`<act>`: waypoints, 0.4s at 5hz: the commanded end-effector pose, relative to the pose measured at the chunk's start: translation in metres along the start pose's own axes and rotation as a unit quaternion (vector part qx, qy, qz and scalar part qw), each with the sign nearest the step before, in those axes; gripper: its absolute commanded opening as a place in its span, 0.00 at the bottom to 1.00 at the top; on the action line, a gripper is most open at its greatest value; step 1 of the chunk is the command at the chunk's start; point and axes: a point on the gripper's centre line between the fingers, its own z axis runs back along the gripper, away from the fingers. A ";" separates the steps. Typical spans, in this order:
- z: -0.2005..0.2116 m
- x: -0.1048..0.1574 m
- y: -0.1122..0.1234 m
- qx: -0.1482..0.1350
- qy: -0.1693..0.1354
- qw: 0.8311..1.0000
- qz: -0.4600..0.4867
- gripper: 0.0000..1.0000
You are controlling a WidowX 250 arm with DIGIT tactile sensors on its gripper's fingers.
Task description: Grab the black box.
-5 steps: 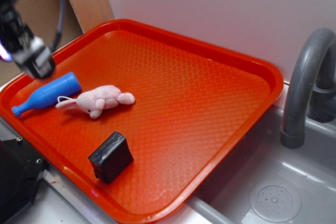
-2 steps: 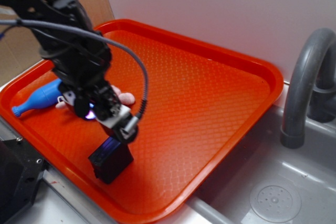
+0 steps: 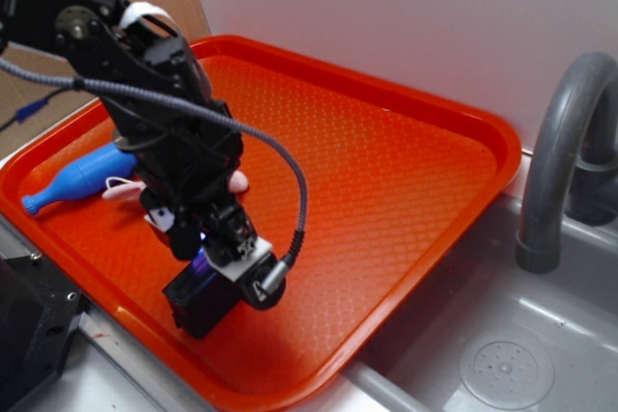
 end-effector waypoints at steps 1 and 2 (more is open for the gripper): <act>-0.025 -0.008 0.002 0.051 0.016 0.998 -0.016 1.00; -0.029 -0.011 0.010 0.044 0.033 0.998 -0.001 0.29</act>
